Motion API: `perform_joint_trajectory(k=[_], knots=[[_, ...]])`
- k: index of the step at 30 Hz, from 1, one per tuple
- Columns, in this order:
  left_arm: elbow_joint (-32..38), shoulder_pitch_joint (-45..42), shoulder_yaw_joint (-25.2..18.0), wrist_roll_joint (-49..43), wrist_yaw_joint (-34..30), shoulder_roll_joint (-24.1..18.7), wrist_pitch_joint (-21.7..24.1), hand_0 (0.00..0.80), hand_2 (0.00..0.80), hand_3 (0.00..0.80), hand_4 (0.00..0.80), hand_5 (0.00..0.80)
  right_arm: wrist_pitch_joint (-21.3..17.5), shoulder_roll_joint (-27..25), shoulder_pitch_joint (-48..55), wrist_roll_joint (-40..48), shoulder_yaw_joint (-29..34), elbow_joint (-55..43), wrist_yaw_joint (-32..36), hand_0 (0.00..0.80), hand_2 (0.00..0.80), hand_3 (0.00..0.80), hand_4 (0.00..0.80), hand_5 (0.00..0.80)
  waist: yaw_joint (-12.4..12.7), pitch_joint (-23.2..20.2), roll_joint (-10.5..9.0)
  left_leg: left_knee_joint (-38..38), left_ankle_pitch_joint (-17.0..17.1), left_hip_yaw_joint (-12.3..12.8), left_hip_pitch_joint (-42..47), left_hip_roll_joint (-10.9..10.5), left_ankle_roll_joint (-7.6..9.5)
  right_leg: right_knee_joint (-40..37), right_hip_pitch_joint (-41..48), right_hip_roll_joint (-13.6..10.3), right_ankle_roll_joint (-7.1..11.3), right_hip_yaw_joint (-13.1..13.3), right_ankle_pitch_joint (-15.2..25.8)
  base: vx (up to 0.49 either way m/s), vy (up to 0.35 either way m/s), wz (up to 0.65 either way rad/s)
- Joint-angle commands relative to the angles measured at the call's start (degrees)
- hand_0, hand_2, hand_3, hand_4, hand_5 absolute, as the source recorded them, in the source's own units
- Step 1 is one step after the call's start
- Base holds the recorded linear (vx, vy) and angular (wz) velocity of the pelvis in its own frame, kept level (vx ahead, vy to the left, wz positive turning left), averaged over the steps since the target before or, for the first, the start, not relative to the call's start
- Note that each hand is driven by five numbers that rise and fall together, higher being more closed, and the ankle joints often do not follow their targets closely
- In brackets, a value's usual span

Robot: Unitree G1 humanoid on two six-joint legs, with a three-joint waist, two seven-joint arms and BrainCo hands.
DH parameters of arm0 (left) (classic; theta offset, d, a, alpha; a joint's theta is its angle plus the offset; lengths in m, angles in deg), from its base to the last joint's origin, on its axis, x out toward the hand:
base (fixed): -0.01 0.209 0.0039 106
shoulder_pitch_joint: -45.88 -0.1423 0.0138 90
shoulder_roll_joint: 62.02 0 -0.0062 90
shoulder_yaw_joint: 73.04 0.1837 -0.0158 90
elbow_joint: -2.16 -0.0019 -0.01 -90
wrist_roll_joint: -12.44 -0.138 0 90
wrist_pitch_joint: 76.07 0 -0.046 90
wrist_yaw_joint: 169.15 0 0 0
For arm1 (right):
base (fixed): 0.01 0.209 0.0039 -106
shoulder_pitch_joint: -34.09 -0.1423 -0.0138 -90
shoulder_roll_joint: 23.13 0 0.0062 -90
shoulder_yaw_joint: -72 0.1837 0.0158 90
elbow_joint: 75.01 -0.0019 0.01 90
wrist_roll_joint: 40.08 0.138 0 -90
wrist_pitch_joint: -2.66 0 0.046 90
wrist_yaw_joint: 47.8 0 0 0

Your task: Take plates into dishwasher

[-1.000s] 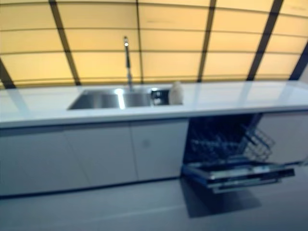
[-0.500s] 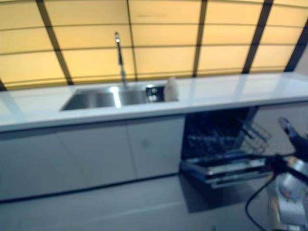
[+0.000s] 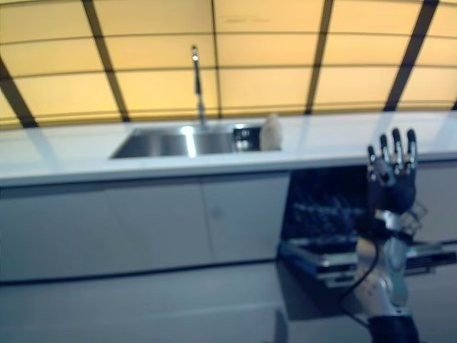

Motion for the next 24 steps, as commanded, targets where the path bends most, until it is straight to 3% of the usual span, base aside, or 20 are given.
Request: perform_joint_trajectory(k=[1, 3, 5, 7, 9, 11, 14, 15, 18, 21, 22, 23, 24], knots=[[-3.84, 3.66, 0.70, -3.56, 1.11, -3.03, 1.66, 0.000, 0.000, 0.000, 0.000, 0.000, -1.25, -1.64, -3.68, -5.01, 1.18, -5.24, -0.37, 0.000, 0.000, 0.000, 0.000, 0.000, -0.46, 1.10, -5.01, 11.99, -2.28, 1.36, -5.38, -1.92, 0.74, 5.74, 2.62, 0.19, -0.96, -1.68, -6.69, 0.000, -0.166, 0.11], [-3.85, 3.69, 0.32, -3.34, 1.07, -3.04, 1.92, 0.000, 0.000, 0.000, 0.000, 0.000, -1.56, -2.55, -4.10, -6.89, 0.55, -5.41, -0.87, 0.000, 0.000, 0.000, 0.000, 0.000, -0.43, 1.90, -5.67, 18.67, -2.04, 0.69, -7.76, -2.10, 0.75, 6.65, 2.12, 0.15, -1.85, -1.31, -6.84, 0.004, -0.154, 0.07], [-3.31, 3.25, 0.10, -3.48, 0.53, -2.77, 2.06, 0.000, 0.000, 0.000, 0.000, 0.000, -1.55, -3.83, -5.35, -9.25, -0.86, -5.33, -1.50, 0.000, 0.000, 0.000, 0.000, 0.000, 0.26, 3.51, -6.26, 30.65, 1.47, -0.12, -14.15, -3.15, 1.06, 8.04, 1.98, 0.49, -3.53, -0.13, -7.12, 0.047, -0.173, -0.09], [-3.10, 3.07, 0.20, -4.08, -0.05, -2.66, 1.87, 0.000, 0.000, 0.000, 0.000, 0.000, -1.08, -4.21, -6.11, -10.05, -1.19, -5.12, -2.35, 0.000, 0.000, 0.000, 0.000, 0.000, 0.65, 4.07, -6.14, 33.99, 2.98, -0.01, -17.16, -3.67, 0.84, 8.33, 2.40, 0.97, -3.99, 0.74, -7.32, 0.081, -0.084, -0.28], [-3.15, 2.66, 1.09, -4.69, -0.48, -2.31, 1.71, 0.000, 0.000, 0.000, 0.000, 0.000, 0.44, -4.70, -8.08, -12.39, -2.13, -5.40, -4.28, 0.000, 0.000, 0.000, 0.000, 0.000, 2.21, 4.96, -5.19, 30.81, 5.13, 0.09, -20.44, -5.36, 0.77, 8.13, 4.10, 2.36, -3.83, 2.18, -8.28, 0.159, -0.045, -0.42], [-3.13, 2.25, 1.61, -4.39, -0.34, -2.26, 1.68, 0.000, 0.000, 0.000, 0.000, 0.000, 2.00, -5.34, -10.67, -13.83, -3.95, -5.26, -6.11, 0.000, 0.000, 0.000, 0.000, 0.000, 3.95, 5.27, -4.13, 24.82, 7.91, 1.36, -21.52, -5.62, 0.24, 7.41, 5.96, 3.83, -3.54, 2.19, -9.25, 0.263, -0.020, -0.19], [-3.14, 1.36, 2.36, -3.79, -0.14, -2.25, 2.26, 0.000, 0.000, 0.000, 0.000, 0.000, 3.44, -5.82, -13.35, -14.28, -6.01, -4.36, -7.70, 0.000, 0.000, 0.000, 0.000, 0.000, 6.45, 5.09, -2.82, 15.23, 13.10, 2.39, -23.12, -4.90, -0.91, 6.25, 9.49, 5.51, -3.09, 2.73, -10.68, 0.337, 0.019, -0.81], [-3.16, 0.47, 2.66, -3.29, 0.02, -2.25, 2.87, 0.000, 0.000, 0.000, 0.000, 0.000, 3.58, -6.11, -14.24, -13.41, -6.51, -3.42, -7.05, 0.000, 0.000, 0.000, 0.000, 0.000, 7.87, 4.76, -2.31, 9.76, 16.08, 2.05, -23.83, -3.79, -1.50, 5.34, 12.04, 5.96, -2.77, 3.51, -11.50, 0.389, 0.068, -0.68], [-3.59, -0.67, 2.81, -1.98, 0.01, -2.28, 3.79, 0.000, 0.000, 0.000, 0.000, 0.000, 4.18, -6.96, -14.92, -11.34, -6.61, -1.95, -5.34, 0.000, 0.000, 0.000, 0.000, 0.000, 9.48, 4.24, -1.62, 3.61, 19.84, 2.71, -24.17, -1.34, -2.63, 4.86, 15.93, 5.65, -2.53, 4.44, -13.79, 0.389, 0.125, -0.05], [-4.72, -1.22, 2.49, -1.15, -0.28, -2.38, 4.14, 0.000, 0.000, 0.000, 0.000, 0.000, 4.09, -7.23, -15.27, -10.21, -6.85, -0.67, -3.35, 0.000, 0.000, 0.000, 0.000, 0.000, 10.34, 3.96, -1.15, 2.84, 21.13, 1.98, -24.61, 0.27, -3.27, 5.51, 17.75, 5.10, -2.59, 5.01, -16.11, 0.335, 0.181, -0.39], [-5.92, -1.20, 2.15, -1.07, -0.54, -2.39, 4.15, 0.000, 0.000, 0.000, 0.000, 0.000, 4.25, -7.18, -15.54, -9.98, -7.06, -0.04, -2.83, 0.000, 0.000, 0.000, 0.000, 0.000, 10.56, 3.62, -1.30, 4.15, 19.18, 1.83, -25.19, 0.59, -2.78, 6.01, 18.70, 3.99, -2.12, 5.28, -17.38, 0.288, 0.238, -0.13], [-6.83, -0.91, 2.01, -1.26, -0.84, -2.60, 3.76, 0.000, 0.000, 0.000, 0.000, 0.000, 4.24, -7.25, -15.77, -10.39, -7.25, 0.35, -2.85, 0.000, 0.000, 0.000, 0.000, 0.000, 10.32, 3.16, -1.84, 4.88, 15.52, 3.21, -24.78, 0.45, -1.60, 6.26, 18.92, 2.44, -1.22, 4.81, -17.56, 0.291, 0.262, -0.13], [-7.18, -0.73, 1.92, -1.35, -0.99, -2.74, 3.59, 0.000, 0.000, 0.000, 0.000, 0.000, 4.29, -7.23, -15.83, -10.90, -7.30, 0.39, -2.83, 0.000, 0.000, 0.000, 0.000, 0.000, 10.16, 2.97, -2.10, 5.44, 14.27, 3.85, -24.72, 0.40, -1.19, 6.39, 18.99, 1.82, -0.86, 4.59, -17.65, 0.217, 0.219, -0.20]])
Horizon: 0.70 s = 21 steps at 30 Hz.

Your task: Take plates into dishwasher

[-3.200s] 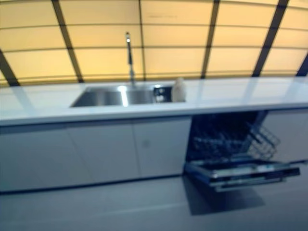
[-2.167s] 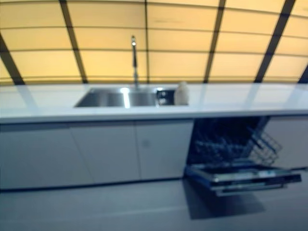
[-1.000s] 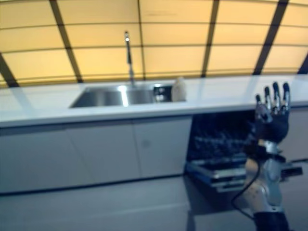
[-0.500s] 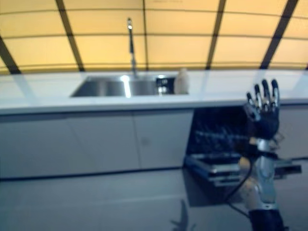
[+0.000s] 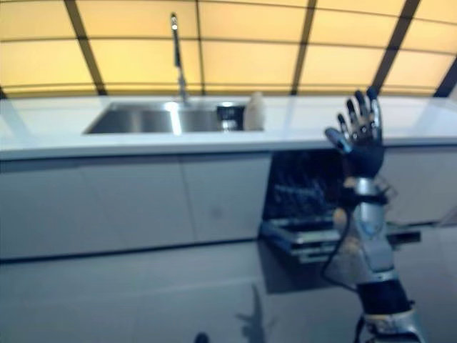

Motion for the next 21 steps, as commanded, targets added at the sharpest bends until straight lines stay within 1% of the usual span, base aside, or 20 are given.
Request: perform_joint_trajectory(k=[1, 2, 3, 4, 5, 6, 7, 8, 9, 10, 11, 12, 13, 14, 16, 17, 18, 19, 20, 21], knots=[[-0.10, 0.39, 1.27, 0.17, -0.27, -2.21, 1.40, 0.000, 0.000, 0.000, 0.000, 0.000, -0.93, -3.07, -1.99, -0.26, 1.63, -1.08, 1.38, 0.000, 0.000, 0.000, 0.000, 0.000, 0.25, -3.77, -2.78, -1.71, 7.01, 1.88, -3.36, -2.48, 2.21, -2.40, 9.99, -5.42, 5.78, -1.51, -1.45, 0.303, 0.269, -0.17], [-0.80, 0.98, 0.81, 0.01, -0.80, -2.59, 1.26, 0.000, 0.000, 0.000, 0.000, 0.000, -1.14, -3.03, -0.25, -1.58, 2.79, -2.24, 1.26, 0.000, 0.000, 0.000, 0.000, 0.000, 0.14, -4.55, -3.79, 2.65, 4.53, 3.16, -5.01, -3.24, 3.70, -1.42, 11.42, -7.60, 7.36, -1.63, -1.58, 0.256, 0.216, -0.12], [-0.81, 0.97, 0.86, 0.01, -0.81, -2.66, 1.26, 0.000, 0.000, 0.000, 0.000, 0.000, -1.10, -2.98, -0.11, -1.62, 2.88, -2.36, 1.23, 0.000, 0.000, 0.000, 0.000, 0.000, 0.17, -4.65, -3.94, 3.02, 4.26, 3.20, -5.22, -3.33, 3.76, -1.45, 11.40, -7.73, 7.45, -1.68, -1.63, 0.347, 0.320, -0.07], [-0.30, 1.92, 0.35, -0.35, -1.60, -3.03, 0.81, 0.000, 0.000, 0.000, 0.000, 0.000, -1.29, -3.51, 2.06, -1.86, 4.64, -3.87, 0.35, 0.000, 0.000, 0.000, 0.000, 0.000, 0.24, -5.83, -5.92, 5.30, 2.23, 3.89, -5.85, -5.04, 6.21, 4.45, 11.45, -11.24, 10.86, -1.89, 4.58, 0.239, 0.257, 0.08], [-0.23, 2.30, 0.38, -0.67, -2.03, -3.10, 1.15, 0.000, 0.000, 0.000, 0.000, 0.000, -1.32, -3.63, 3.01, -2.05, 5.52, -4.57, -0.17, 0.000, 0.000, 0.000, 0.000, 0.000, 0.27, -6.34, -6.66, 5.65, 1.68, 3.65, -5.76, -5.99, 7.16, 9.40, 10.54, -12.79, 11.97, -1.83, 10.01, 0.275, 0.299, 0.30], [-0.26, 2.46, 0.50, -0.85, -2.18, -3.11, 1.46, 0.000, 0.000, 0.000, 0.000, 0.000, -1.27, -3.64, 3.47, -2.19, 5.97, -4.92, -0.43, 0.000, 0.000, 0.000, 0.000, 0.000, 0.26, -6.53, -6.94, 5.83, 1.37, 3.47, -5.66, -6.44, 7.57, 11.54, 9.90, -13.41, 12.34, -1.71, 11.95, 0.336, 0.335, 0.52], [0.06, 2.92, 0.97, -1.84, -2.59, -3.13, 2.53, 0.000, 0.000, 0.000, 0.000, 0.000, -1.08, -3.28, 5.49, -2.14, 7.63, -6.08, -0.59, 0.000, 0.000, 0.000, 0.000, 0.000, -0.51, -7.10, -6.13, 5.45, 0.17, 1.76, -3.14, -7.44, 8.94, 24.51, 4.70, -15.05, 12.82, -0.62, 20.88, 0.389, 0.364, 0.47], [0.20, 3.28, 1.53, -2.17, -2.58, -3.24, 3.07, 0.000, 0.000, 0.000, 0.000, 0.000, -0.88, -3.06, 6.23, -1.96, 8.14, -6.68, -0.73, 0.000, 0.000, 0.000, 0.000, 0.000, -1.32, -7.04, -5.18, 5.20, -1.02, 0.66, -1.24, -7.72, 9.61, 33.67, 0.10, -15.77, 12.63, -0.11, 21.59, 0.381, 0.351, 0.44], [0.22, 3.41, 1.70, -2.26, -2.57, -3.24, 3.27, 0.000, 0.000, 0.000, 0.000, 0.000, -0.82, -3.03, 6.38, -1.90, 8.24, -6.82, -0.82, 0.000, 0.000, 0.000, 0.000, 0.000, -1.34, -7.16, -4.71, 5.04, -1.14, 0.47, -0.92, -7.42, 9.70, 34.80, -1.10, -15.55, 12.46, 0.16, 22.08, 0.354, 0.276, 0.41], [1.62, 4.08, 2.35, -2.26, -2.00, -3.50, 2.73, 0.000, 0.000, 0.000, 0.000, 0.000, -0.81, -2.39, 6.12, -1.19, 8.29, -5.98, -0.44, 0.000, 0.000, 0.000, 0.000, 0.000, -3.07, -6.28, -3.76, 4.38, -2.98, -0.99, 3.07, -8.47, 10.66, 41.65, -9.88, -15.06, 11.79, 0.65, 22.59, 0.291, 0.186, 0.23], [2.11, 4.34, 2.67, -2.09, -1.73, -3.54, 2.44, 0.000, 0.000, 0.000, 0.000, 0.000, -0.51, -2.21, 5.79, -1.01, 8.20, -5.58, -0.28, 0.000, 0.000, 0.000, 0.000, 0.000, -3.41, -6.28, -3.19, 3.87, -3.12, -1.36, 3.98, -8.33, 10.83, 42.05, -12.16, -14.44, 11.37, 0.62, 22.75, 0.383, 0.163, 0.03], [3.12, 4.79, 3.34, -1.72, -1.20, -3.75, 1.97, 0.000, 0.000, 0.000, 0.000, 0.000, -0.72, -2.17, 4.96, -0.88, 7.88, -3.92, -0.09, 0.000, 0.000, 0.000, 0.000, 0.000, -4.16, -5.86, -3.18, 2.65, -3.30, -2.26, 6.17, -9.09, 11.07, 39.89, -15.28, -14.02, 10.40, -0.17, 21.49, 0.421, -0.020, 0.05], [4.03, 5.52, 4.17, -1.60, -0.70, -4.02, 1.93, 0.000, 0.000, 0.000, 0.000, 0.000, -0.77, -2.99, 3.21, -0.70, 7.31, -1.73, -1.09, 0.000, 0.000, 0.000, 0.000, 0.000, -5.14, -5.19, -3.83, 0.80, -3.85, -4.03, 9.40, -10.43, 10.80, 31.47, -17.64, -13.06, 9.17, -3.03, 17.66, 0.515, -0.118, 0.29], [4.50, 5.97, 4.15, -2.12, -0.47, -4.19, 2.05, 0.000, 0.000, 0.000, 0.000, 0.000, -0.75, -3.48, 2.27, -0.02, 7.33, -0.52, -1.30, 0.000, 0.000, 0.000, 0.000, 0.000, -5.81, -4.84, -4.07, -0.42, -4.09, -5.03, 11.11, -10.67, 10.24, 24.65, -18.56, -12.65, 8.92, -4.96, 17.11, 0.550, -0.231, 0.38], [5.55, 6.69, 3.15, -3.03, -0.30, -4.59, 1.28, 0.000, 0.000, 0.000, 0.000, 0.000, -1.00, -3.64, 1.61, 0.18, 7.32, 0.53, -1.70, 0.000, 0.000, 0.000, 0.000, 0.000, -7.00, -4.16, -5.42, -1.71, -6.28, -6.47, 14.53, -11.78, 9.02, 10.28, -20.45, -13.28, 9.93, -7.89, 18.19, 0.485, -0.249, 0.35], [5.87, 6.73, 2.69, -3.38, -0.25, -4.68, 0.93, 0.000, 0.000, 0.000, 0.000, 0.000, -1.04, -3.46, 1.63, 0.33, 7.12, 0.62, -2.09, 0.000, 0.000, 0.000, 0.000, 0.000, -7.54, -3.93, -5.84, -1.94, -7.20, -7.12, 15.76, -12.25, 8.58, 6.10, -21.22, -13.27, 10.62, -8.14, 19.32, 0.604, -0.239, 0.46], [6.04, 6.61, 1.99, -3.78, -0.17, -4.82, 0.31, 0.000, 0.000, 0.000, 0.000, 0.000, -0.81, -3.25, 1.52, 0.37, 6.78, 0.66, -2.48, 0.000, 0.000, 0.000, 0.000, 0.000, -9.04, -3.45, -5.90, -2.45, -8.66, -8.88, 18.36, -12.52, 8.10, -1.27, -21.85, -12.21, 11.93, -7.63, 22.19, 0.620, -0.207, 0.55], [6.05, 6.54, 1.85, -3.82, -0.28, -4.96, -0.27, 0.000, 0.000, 0.000, 0.000, 0.000, -0.50, -3.42, 1.29, 0.28, 6.71, 0.81, -2.86, 0.000, 0.000, 0.000, 0.000, 0.000, -9.98, -3.25, -5.49, -2.87, -9.30, -10.28, 19.95, -12.35, 8.06, -4.59, -22.42, -11.21, 12.36, -6.68, 23.58, 0.633, -0.169, 0.60], [5.94, 6.52, 2.10, -3.71, -0.42, -5.13, -0.83, 0.000, 0.000, 0.000, 0.000, 0.000, -0.30, -3.58, 1.18, 0.12, 6.67, 0.75, -3.31, 0.000, 0.000, 0.000, 0.000, 0.000, -10.90, -3.10, -4.91, -3.17, -9.75, -11.86, 21.23, -12.03, 8.23, -6.49, -23.49, -10.28, 12.30, -5.29, 24.09, 0.529, -0.124, 0.61], [5.47, 6.50, 2.45, -3.79, -0.44, -5.25, -1.35, 0.000, 0.000, 0.000, 0.000, 0.000, -0.01, -3.79, 1.10, 0.17, 6.83, 0.57, -3.55, 0.000, 0.000, 0.000, 0.000, 0.000, -11.75, -2.95, -4.70, -3.17, -10.19, -13.24, 22.12, -12.02, 8.54, -7.42, -24.82, -9.89, 12.30, -3.73, 24.33, 0.495, -0.131, 0.61]])
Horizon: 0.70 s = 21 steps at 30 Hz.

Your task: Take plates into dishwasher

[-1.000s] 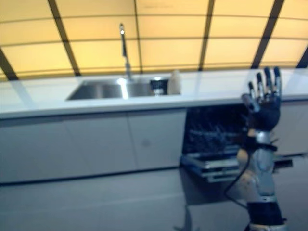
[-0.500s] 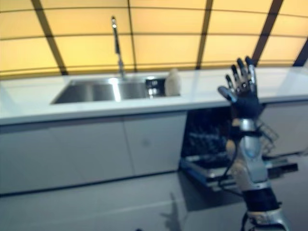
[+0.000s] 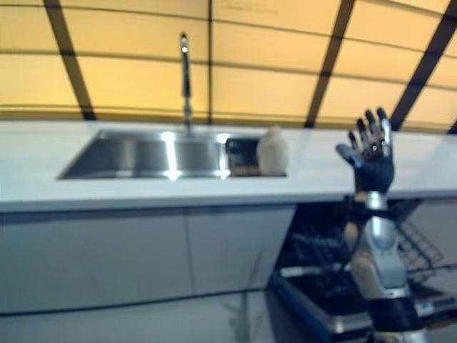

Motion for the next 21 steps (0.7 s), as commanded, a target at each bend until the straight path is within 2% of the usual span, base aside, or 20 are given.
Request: perform_joint_trajectory(k=[1, 4, 6, 10, 11, 13, 16, 17, 18, 19, 20, 21], knots=[[1.66, -0.01, 1.03, -1.65, 0.39, -2.85, -1.62, 0.000, 0.000, 0.000, 0.000, 0.000, -0.83, -4.32, -5.81, 0.90, 3.18, 0.51, -1.44, 0.000, 0.000, 0.000, 0.000, 0.000, -0.91, 0.74, 1.05, 0.09, -3.35, -3.15, 3.99, -0.28, -2.43, -1.97, -1.44, 2.37, -1.74, 3.08, 11.97, 0.451, -0.160, 0.71], [-0.48, -0.60, 0.03, -2.67, 0.09, -3.26, -2.77, 0.000, 0.000, 0.000, 0.000, 0.000, -0.08, -4.15, -5.15, 0.67, 3.85, -0.76, -2.33, 0.000, 0.000, 0.000, 0.000, 0.000, -1.17, 0.73, 0.63, 0.93, -5.71, -4.57, 5.16, -0.06, -1.97, -0.51, -1.18, 1.52, -1.91, 3.51, 12.03, 0.402, -0.246, 0.60], [-2.00, -0.94, -0.63, -3.01, -0.15, -3.30, -2.53, 0.000, 0.000, 0.000, 0.000, 0.000, 0.10, -3.83, -4.76, 0.46, 3.77, -1.26, -2.94, 0.000, 0.000, 0.000, 0.000, 0.000, -1.36, 0.35, -0.57, 2.01, -6.56, -5.02, 5.03, -0.61, -2.24, 0.99, -0.12, 0.36, -1.98, 4.49, 12.50, 0.339, -0.314, 0.51], [-3.32, -2.34, -1.59, -3.70, -2.01, -2.94, -0.95, 0.000, 0.000, 0.000, 0.000, 0.000, 1.89, -2.30, -3.47, -0.35, 3.79, -2.16, -3.09, 0.000, 0.000, 0.000, 0.000, 0.000, -1.28, -1.25, 0.47, 3.37, -8.65, -3.59, 7.47, 3.14, -5.28, 4.58, 1.98, 0.13, -2.77, 3.00, 8.91, 0.310, -0.257, 0.35], [-2.98, -2.85, -1.64, -3.52, -2.24, -2.45, -0.26, 0.000, 0.000, 0.000, 0.000, 0.000, 2.19, -2.15, -3.07, -0.56, 3.69, -2.36, -3.00, 0.000, 0.000, 0.000, 0.000, 0.000, -1.30, -1.67, 0.47, 4.58, -6.96, -3.28, 7.40, 3.92, -6.52, 4.99, 2.54, 0.03, -3.46, 2.57, 8.43, 0.237, -0.266, 0.09], [-2.49, -3.18, -1.90, -3.67, -2.65, -2.07, 0.58, 0.000, 0.000, 0.000, 0.000, 0.000, 2.05, -2.18, -2.83, -0.43, 3.38, -2.37, -2.75, 0.000, 0.000, 0.000, 0.000, 0.000, -1.13, -2.07, 1.11, 6.30, -5.79, -3.11, 7.48, 5.19, -7.40, 5.15, 3.57, 0.73, -3.90, 2.04, 7.16, 0.206, -0.232, 0.03], [-2.40, -3.61, -1.18, -2.53, -2.15, -0.84, 3.20, 0.000, 0.000, 0.000, 0.000, 0.000, 2.06, -2.53, -3.11, 0.31, 2.68, -1.92, -1.24, 0.000, 0.000, 0.000, 0.000, 0.000, -1.19, -2.70, 1.12, 16.03, 3.90, -3.02, 5.08, 5.06, -9.59, 4.64, 5.77, 1.84, -6.56, 0.69, 5.64, 0.161, -0.248, -0.05], [-2.54, -3.66, -0.99, -2.50, -1.82, -0.38, 4.10, 0.000, 0.000, 0.000, 0.000, 0.000, 2.07, -2.64, -3.38, 0.14, 2.07, -1.46, -1.16, 0.000, 0.000, 0.000, 0.000, 0.000, -0.75, -2.66, 1.19, 22.14, 6.12, -2.12, 2.81, 5.02, -10.25, 4.17, 7.67, 2.64, -7.69, -0.02, 4.52, 0.188, -0.285, -0.09], [-2.49, -3.71, -0.65, -2.51, -1.53, -0.01, 4.75, 0.000, 0.000, 0.000, 0.000, 0.000, 2.08, -2.82, -3.48, -0.07, 1.60, -1.18, -1.11, 0.000, 0.000, 0.000, 0.000, 0.000, -0.43, -2.46, 0.37, 27.75, 7.74, -0.66, 0.37, 4.28, -10.55, 3.96, 8.95, 2.33, -8.70, -0.49, 3.97, 0.172, -0.252, -0.11], [-2.40, -3.72, -0.44, -2.52, -1.42, 0.13, 5.07, 0.000, 0.000, 0.000, 0.000, 0.000, 2.10, -2.93, -3.51, -0.22, 1.43, -1.10, -1.15, 0.000, 0.000, 0.000, 0.000, 0.000, -0.25, -2.30, 0.06, 30.50, 8.00, -0.12, -1.28, 3.99, -10.61, 3.95, 9.44, 2.20, -9.10, -0.67, 3.74, 0.143, -0.236, -0.16], [-1.59, -3.60, -0.13, -3.00, -1.36, 0.43, 4.97, 0.000, 0.000, 0.000, 0.000, 0.000, 2.36, -3.33, -3.62, -0.67, 1.22, -1.22, -1.76, 0.000, 0.000, 0.000, 0.000, 0.000, 0.42, -1.82, -0.79, 36.52, 7.66, 0.99, -6.26, 3.36, -10.43, 3.87, 10.88, 1.72, -9.85, -0.91, 3.17, 0.138, -0.182, -0.21], [-0.95, -3.42, 0.30, -3.19, -1.29, 0.48, 4.67, 0.000, 0.000, 0.000, 0.000, 0.000, 2.54, -3.67, -3.60, -0.78, 1.13, -1.44, -2.32, 0.000, 0.000, 0.000, 0.000, 0.000, 0.96, -1.38, -1.08, 37.50, 6.98, 1.48, -9.03, 3.09, -9.92, 3.79, 11.92, 1.80, -10.06, -0.68, 2.70, 0.182, -0.182, -0.18]])
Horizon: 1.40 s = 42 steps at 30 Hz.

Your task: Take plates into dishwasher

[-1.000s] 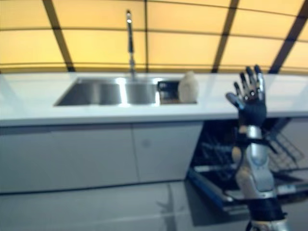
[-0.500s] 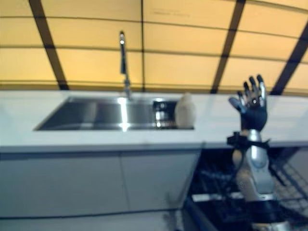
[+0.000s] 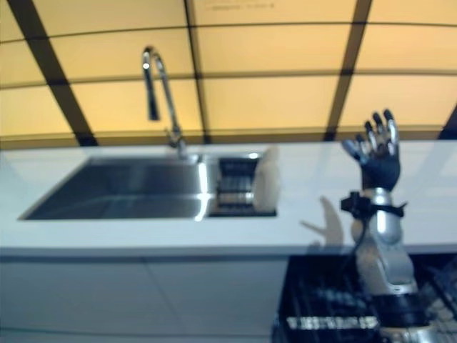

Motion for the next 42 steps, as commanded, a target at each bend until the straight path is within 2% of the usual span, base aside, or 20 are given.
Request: perform_joint_trajectory(k=[1, 2, 3, 4, 6, 8, 10, 12, 14, 15, 17, 22, 25, 27, 29, 31, 34, 37, 42], knots=[[2.86, -0.38, 2.08, -0.92, 0.89, -2.81, 1.45, 0.000, 0.000, 0.000, 0.000, 0.000, -1.05, -1.62, -2.29, -0.89, -0.06, -2.14, -0.62, 0.000, 0.000, 0.000, 0.000, 0.000, 1.07, -0.15, -4.06, 3.30, 3.43, 5.28, -6.25, -4.74, 6.33, 0.08, 4.76, -6.05, 4.19, 3.46, 0.02, 0.168, -0.112, -0.09], [3.12, -0.22, 2.14, -1.08, 0.80, -2.90, 1.33, 0.000, 0.000, 0.000, 0.000, 0.000, -0.89, -1.77, -2.46, -0.92, -0.17, -2.22, -0.95, 0.000, 0.000, 0.000, 0.000, 0.000, 1.40, 0.15, -4.04, 1.23, 3.08, 5.91, -7.63, -5.02, 6.72, -0.15, 5.43, -5.68, 4.32, 3.98, -0.35, 0.223, -0.076, 0.07], [3.44, 0.12, 2.20, -1.30, 0.57, -3.16, 1.05, 0.000, 0.000, 0.000, 0.000, 0.000, -0.40, -1.65, -3.27, -1.76, -0.74, -2.15, -1.82, 0.000, 0.000, 0.000, 0.000, 0.000, 2.11, 0.68, -3.58, -4.20, 2.79, 7.53, -8.19, -4.37, 7.00, -0.79, 6.90, -4.53, 4.65, 4.78, -1.25, 0.259, -0.017, 0.00], [3.67, 0.36, 2.41, -1.11, 0.45, -3.49, 0.79, 0.000, 0.000, 0.000, 0.000, 0.000, 0.15, -1.45, -4.14, -2.48, -1.38, -1.98, -2.60, 0.000, 0.000, 0.000, 0.000, 0.000, 2.62, 0.84, -2.98, -10.40, 3.94, 8.44, -8.49, -3.30, 6.78, -1.27, 7.86, -3.39, 4.92, 5.06, -2.01, 0.252, 0.002, -0.07], [3.99, 0.63, 2.56, -1.28, 0.44, -3.49, 0.15, 0.000, 0.000, 0.000, 0.000, 0.000, 1.21, -1.52, -5.25, -3.38, -2.03, -1.65, -4.09, 0.000, 0.000, 0.000, 0.000, 0.000, 3.54, 1.06, -2.64, -17.01, 4.87, 9.14, -8.33, -2.95, 6.64, -2.06, 9.48, -2.53, 5.28, 5.68, -2.72, 0.241, 0.032, -0.26], [4.47, 0.73, 3.12, -1.69, 0.85, -3.20, -1.37, 0.000, 0.000, 0.000, 0.000, 0.000, 2.97, -1.79, -5.95, -4.02, -2.50, -1.03, -5.42, 0.000, 0.000, 0.000, 0.000, 0.000, 4.92, 0.68, -2.20, -26.36, 5.97, 7.13, -7.96, -3.16, 6.41, -2.91, 11.29, -1.49, 5.81, 6.70, -3.63, 0.312, 0.052, -0.02], [4.18, 0.47, 3.28, -1.75, 1.16, -2.88, -1.64, 0.000, 0.000, 0.000, 0.000, 0.000, 4.16, -2.26, -5.93, -3.95, -2.33, -0.33, -4.83, 0.000, 0.000, 0.000, 0.000, 0.000, 5.81, 0.52, -2.22, -29.73, 7.30, 5.82, -8.26, -3.24, 6.04, -3.77, 12.73, -1.06, 5.85, 7.80, -4.16, 0.237, 0.053, -0.09], [3.66, 0.50, 3.46, -1.41, 1.54, -2.52, -1.71, 0.000, 0.000, 0.000, 0.000, 0.000, 5.32, -2.73, -5.81, -3.63, -2.25, 0.22, -3.80, 0.000, 0.000, 0.000, 0.000, 0.000, 6.21, 0.25, -2.19, -32.11, 8.09, 6.05, -8.94, -2.88, 5.75, -4.28, 14.11, -1.04, 6.07, 8.45, -4.87, 0.210, 0.087, -0.33], [3.07, 0.68, 3.72, -1.08, 1.48, -2.24, -1.63, 0.000, 0.000, 0.000, 0.000, 0.000, 6.13, -3.92, -5.11, -2.70, -1.87, 0.78, -2.34, 0.000, 0.000, 0.000, 0.000, 0.000, 6.21, -0.17, -2.42, -31.87, 7.90, 8.06, -10.15, -2.40, 5.76, -4.47, 15.73, -1.80, 6.67, 8.59, -5.73, 0.181, 0.128, -0.34], [3.02, 0.74, 3.71, -0.95, 1.49, -2.25, -1.61, 0.000, 0.000, 0.000, 0.000, 0.000, 6.10, -4.04, -4.97, -2.51, -1.77, 0.93, -2.01, 0.000, 0.000, 0.000, 0.000, 0.000, 6.22, -0.30, -2.49, -31.88, 7.61, 8.25, -10.12, -2.40, 5.95, -4.49, 15.87, -2.04, 6.85, 8.51, -5.83, 0.121, 0.185, -0.17], [2.52, 1.75, 3.82, 0.02, 1.42, -2.49, -1.67, 0.000, 0.000, 0.000, 0.000, 0.000, 5.26, -4.02, -3.87, -2.09, -1.13, 1.67, -0.51, 0.000, 0.000, 0.000, 0.000, 0.000, 5.70, -1.06, -2.80, -32.66, 6.09, 9.70, -8.89, -2.37, 7.18, -3.64, 15.77, -3.62, 7.96, 6.98, -6.34, 0.084, 0.205, -0.23], [3.05, 3.15, 3.81, 0.40, 1.41, -3.20, -1.74, 0.000, 0.000, 0.000, 0.000, 0.000, 4.18, -3.55, -0.48, -1.32, 1.21, 1.05, 0.27, 0.000, 0.000, 0.000, 0.000, 0.000, 5.41, -1.74, -3.76, -30.78, 3.54, 10.50, -7.89, -3.64, 9.63, 0.00, 14.93, -6.33, 9.58, 6.03, -6.57, 0.081, 0.157, -0.09], [2.93, 3.84, 4.48, -0.19, 1.48, -3.88, -2.01, 0.000, 0.000, 0.000, 0.000, 0.000, 3.83, -2.67, 0.30, -1.86, 2.04, 1.89, 0.43, 0.000, 0.000, 0.000, 0.000, 0.000, 5.46, -2.03, -4.33, -30.69, 2.64, 10.38, -7.03, -4.89, 11.37, 5.27, 13.20, -8.86, 10.66, 6.08, -3.67, 0.075, 0.169, 0.04], [2.68, 4.08, 4.85, 0.12, 1.93, -4.52, -2.33, 0.000, 0.000, 0.000, 0.000, 0.000, 4.02, -1.88, 0.52, -2.65, 1.95, 2.34, 0.48, 0.000, 0.000, 0.000, 0.000, 0.000, 5.13, -1.95, -3.84, -32.07, 2.14, 10.18, -4.90, -5.36, 12.23, 13.39, 8.87, -10.84, 11.15, 5.36, 1.91, 0.055, 0.164, -0.03], [2.79, 4.17, 4.63, 0.18, 1.91, -4.99, -2.87, 0.000, 0.000, 0.000, 0.000, 0.000, 4.15, -1.53, 0.48, -3.05, 1.76, 2.75, 0.58, 0.000, 0.000, 0.000, 0.000, 0.000, 4.62, -1.74, -2.90, -33.52, 2.14, 9.86, -2.95, -5.05, 12.40, 16.66, 5.91, -10.72, 10.90, 5.43, 2.75, 0.086, 0.132, -0.07], [3.24, 4.15, 4.32, 0.63, 2.18, -5.54, -3.86, 0.000, 0.000, 0.000, 0.000, 0.000, 5.49, -1.69, -0.32, -3.46, 1.28, 3.50, -0.23, 0.000, 0.000, 0.000, 0.000, 0.000, 4.20, -1.56, -2.42, -35.60, 2.36, 9.81, -1.01, -4.90, 12.16, 15.64, 3.83, -10.10, 10.58, 4.60, 2.16, 0.094, 0.051, -0.03], [3.62, 4.40, 2.97, 0.79, 2.18, -6.33, -5.08, 0.000, 0.000, 0.000, 0.000, 0.000, 7.12, -2.49, -2.66, -3.25, 0.33, 6.81, -0.32, 0.000, 0.000, 0.000, 0.000, 0.000, 3.35, -1.00, -2.67, -38.03, 1.76, 9.95, 1.79, -4.95, 11.32, 5.74, 2.13, -7.52, 10.80, 2.46, 0.67, 0.091, -0.077, -0.03], [4.84, 4.53, 2.19, 0.90, 2.51, -6.72, -6.42, 0.000, 0.000, 0.000, 0.000, 0.000, 7.73, -3.44, -3.04, -2.53, -0.13, 7.62, -0.40, 0.000, 0.000, 0.000, 0.000, 0.000, 2.35, -0.16, -3.02, -38.09, 0.58, 9.36, 2.76, -5.11, 11.33, 3.51, 0.03, -6.65, 11.68, 3.72, 2.13, 0.053, -0.123, -0.05], [5.40, 4.29, 2.32, 0.80, 2.24, -6.14, -6.75, 0.000, 0.000, 0.000, 0.000, 0.000, 10.65, -4.66, -4.02, -1.81, 0.14, 9.10, -0.78, 0.000, 0.000, 0.000, 0.000, 0.000, 3.24, -0.50, -3.48, -39.00, 1.45, 9.18, 2.43, -4.30, 10.66, -1.43, 4.51, -4.96, 11.19, 3.26, 0.64, 0.020, -0.126, 0.24]])
